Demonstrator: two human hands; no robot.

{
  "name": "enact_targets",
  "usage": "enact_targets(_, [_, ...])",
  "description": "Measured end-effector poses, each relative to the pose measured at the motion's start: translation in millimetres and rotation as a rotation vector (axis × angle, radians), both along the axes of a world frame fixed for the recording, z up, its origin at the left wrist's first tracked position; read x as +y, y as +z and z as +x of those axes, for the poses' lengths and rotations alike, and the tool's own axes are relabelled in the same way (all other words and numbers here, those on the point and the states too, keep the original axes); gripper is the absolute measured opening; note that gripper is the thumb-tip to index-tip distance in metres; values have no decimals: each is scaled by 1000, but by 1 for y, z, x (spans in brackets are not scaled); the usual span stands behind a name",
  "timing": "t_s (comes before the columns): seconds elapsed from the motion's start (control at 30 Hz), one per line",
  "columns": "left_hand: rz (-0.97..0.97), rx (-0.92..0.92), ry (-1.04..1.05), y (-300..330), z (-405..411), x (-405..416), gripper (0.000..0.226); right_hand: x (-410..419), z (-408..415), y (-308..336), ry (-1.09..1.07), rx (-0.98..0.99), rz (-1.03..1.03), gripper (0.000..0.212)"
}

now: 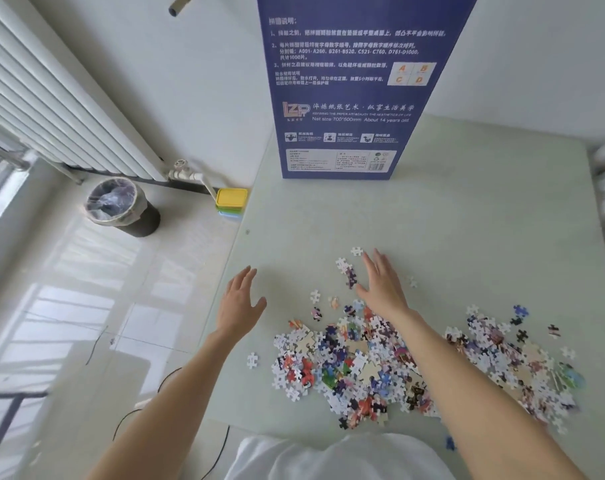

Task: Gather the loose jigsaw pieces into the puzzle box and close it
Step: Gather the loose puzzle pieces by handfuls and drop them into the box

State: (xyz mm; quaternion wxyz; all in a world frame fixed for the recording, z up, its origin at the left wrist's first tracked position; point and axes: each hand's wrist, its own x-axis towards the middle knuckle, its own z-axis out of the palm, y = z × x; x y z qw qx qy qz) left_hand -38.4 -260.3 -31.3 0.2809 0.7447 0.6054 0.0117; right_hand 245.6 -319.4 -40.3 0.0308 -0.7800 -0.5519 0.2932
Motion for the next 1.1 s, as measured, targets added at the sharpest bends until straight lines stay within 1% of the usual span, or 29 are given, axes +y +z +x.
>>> enact_targets(0.1, [29, 19, -43, -8, -7, 23, 70, 14, -16, -9, 21, -41, -64, 72])
enact_targets(0.2, [44, 58, -110, -15, -4, 45, 73, 16, -35, -14, 76, -74, -60, 70])
enact_targets(0.3, [-16, 99, -187, -23, 12, 54, 72, -2, -54, -17, 222, -65, -36, 66])
enact_targets(0.37, [-36, 137, -225, -26, 23, 49, 73, -20, -61, -18, 320, -94, -41, 64])
enact_targets(0.43, [-30, 143, -242, -29, 32, 40, 74, -41, -56, -20, 321, -143, -70, 62])
enact_targets(0.53, [-6, 88, -280, -27, 36, 22, 67, -69, -44, -18, 214, -204, -89, 63])
enact_targets(0.6, [35, 11, -287, -23, 31, 6, 62, -83, -40, -13, 169, -178, -73, 64])
enact_targets(0.7, [83, -58, -286, -18, 7, -29, 61, -104, -47, -5, 171, -159, 21, 66])
enact_targets(0.77, [103, -36, -292, -21, -15, -57, 66, -124, -57, -6, 194, -148, 81, 68])
enact_targets(0.87, [85, 50, -292, -33, -40, -97, 75, -160, -70, -15, 345, -137, 190, 75])
enact_targets(0.97, [56, 84, -254, -41, -44, -136, 82, -195, -77, -24, 495, -171, 208, 80])
enact_targets(1.0, [52, 89, -257, -43, -40, -146, 84, -203, -80, -27, 530, -179, 202, 78])
enact_targets(1.1, [64, 69, -276, -46, -14, -169, 85, -217, -87, -36, 613, -239, 204, 62])
